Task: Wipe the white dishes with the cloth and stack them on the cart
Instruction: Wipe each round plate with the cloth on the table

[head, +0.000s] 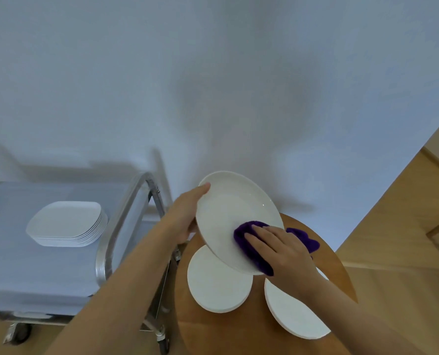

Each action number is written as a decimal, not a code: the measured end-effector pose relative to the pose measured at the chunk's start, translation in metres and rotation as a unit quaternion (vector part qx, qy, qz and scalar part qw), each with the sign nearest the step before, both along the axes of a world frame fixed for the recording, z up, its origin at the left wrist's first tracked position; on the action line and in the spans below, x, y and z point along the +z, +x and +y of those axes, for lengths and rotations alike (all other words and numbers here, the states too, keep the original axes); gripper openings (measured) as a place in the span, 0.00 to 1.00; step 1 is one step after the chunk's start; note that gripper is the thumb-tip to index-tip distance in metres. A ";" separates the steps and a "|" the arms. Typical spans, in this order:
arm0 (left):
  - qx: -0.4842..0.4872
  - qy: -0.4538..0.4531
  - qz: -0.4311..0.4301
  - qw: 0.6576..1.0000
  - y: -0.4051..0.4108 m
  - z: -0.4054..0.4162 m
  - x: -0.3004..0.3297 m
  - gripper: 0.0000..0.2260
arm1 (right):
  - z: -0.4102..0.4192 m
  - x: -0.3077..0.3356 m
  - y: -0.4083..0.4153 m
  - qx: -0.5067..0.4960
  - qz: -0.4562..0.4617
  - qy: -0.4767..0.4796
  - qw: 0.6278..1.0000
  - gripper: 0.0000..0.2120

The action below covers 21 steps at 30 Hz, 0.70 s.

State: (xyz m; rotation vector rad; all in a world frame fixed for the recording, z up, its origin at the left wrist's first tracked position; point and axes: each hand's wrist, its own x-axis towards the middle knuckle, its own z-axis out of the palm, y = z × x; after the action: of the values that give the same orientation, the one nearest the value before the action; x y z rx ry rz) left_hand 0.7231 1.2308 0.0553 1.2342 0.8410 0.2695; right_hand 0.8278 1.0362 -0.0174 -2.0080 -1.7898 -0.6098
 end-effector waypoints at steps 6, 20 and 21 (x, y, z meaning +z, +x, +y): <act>-0.103 -0.075 0.027 0.991 -0.004 0.027 -0.018 0.29 | 0.000 0.029 -0.019 0.006 0.258 -0.011 0.966 0.17; -0.045 -0.150 -0.152 0.976 -0.036 -0.005 -0.084 0.39 | -0.004 0.050 -0.005 -0.016 0.822 0.114 0.558 0.20; -0.034 -0.146 -0.147 0.978 -0.035 -0.005 -0.080 0.38 | -0.004 0.047 -0.003 -0.021 0.823 0.110 0.556 0.19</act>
State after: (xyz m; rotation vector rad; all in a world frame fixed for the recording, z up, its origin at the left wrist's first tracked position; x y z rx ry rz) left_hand 0.6879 1.2258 -0.0248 0.9186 0.5575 0.2567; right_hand 0.8244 1.0326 0.0298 -1.2655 -0.3525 0.8758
